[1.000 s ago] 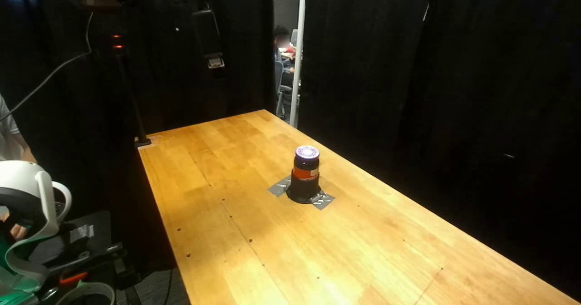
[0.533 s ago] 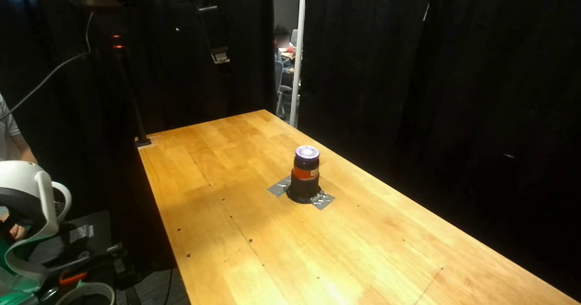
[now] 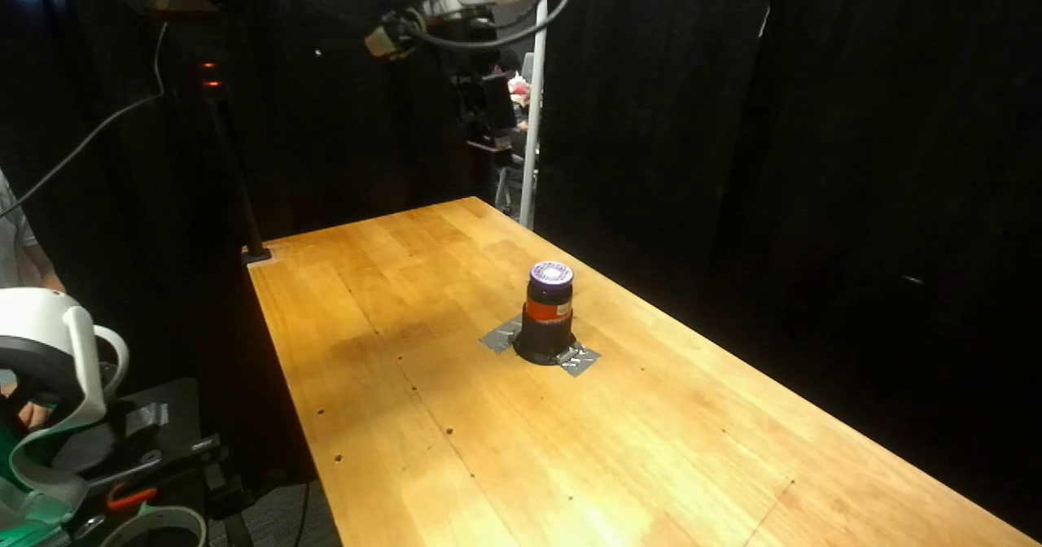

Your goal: Put the band over the brown cup

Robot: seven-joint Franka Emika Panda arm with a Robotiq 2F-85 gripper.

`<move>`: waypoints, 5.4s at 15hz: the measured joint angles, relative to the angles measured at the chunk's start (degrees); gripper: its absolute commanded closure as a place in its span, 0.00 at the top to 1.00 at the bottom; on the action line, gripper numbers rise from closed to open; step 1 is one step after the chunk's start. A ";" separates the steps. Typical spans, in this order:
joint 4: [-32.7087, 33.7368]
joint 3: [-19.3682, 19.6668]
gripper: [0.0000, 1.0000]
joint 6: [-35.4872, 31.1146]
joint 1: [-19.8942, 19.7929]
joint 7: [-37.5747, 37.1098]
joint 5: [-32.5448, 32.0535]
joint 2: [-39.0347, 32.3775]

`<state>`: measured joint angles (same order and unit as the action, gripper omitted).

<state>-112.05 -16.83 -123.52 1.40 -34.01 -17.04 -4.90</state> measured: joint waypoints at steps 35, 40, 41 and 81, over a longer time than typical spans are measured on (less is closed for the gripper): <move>24.29 15.85 1.00 2.89 6.07 7.35 17.72 -33.45; 19.81 15.59 1.00 2.48 6.06 9.26 19.13 -30.82; 18.61 15.49 1.00 2.08 6.06 9.75 19.52 -30.29; -36.94 10.15 0.33 -107.92 9.32 12.50 28.48 -18.26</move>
<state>-148.99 -6.68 -231.44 10.72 -21.51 11.44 -23.17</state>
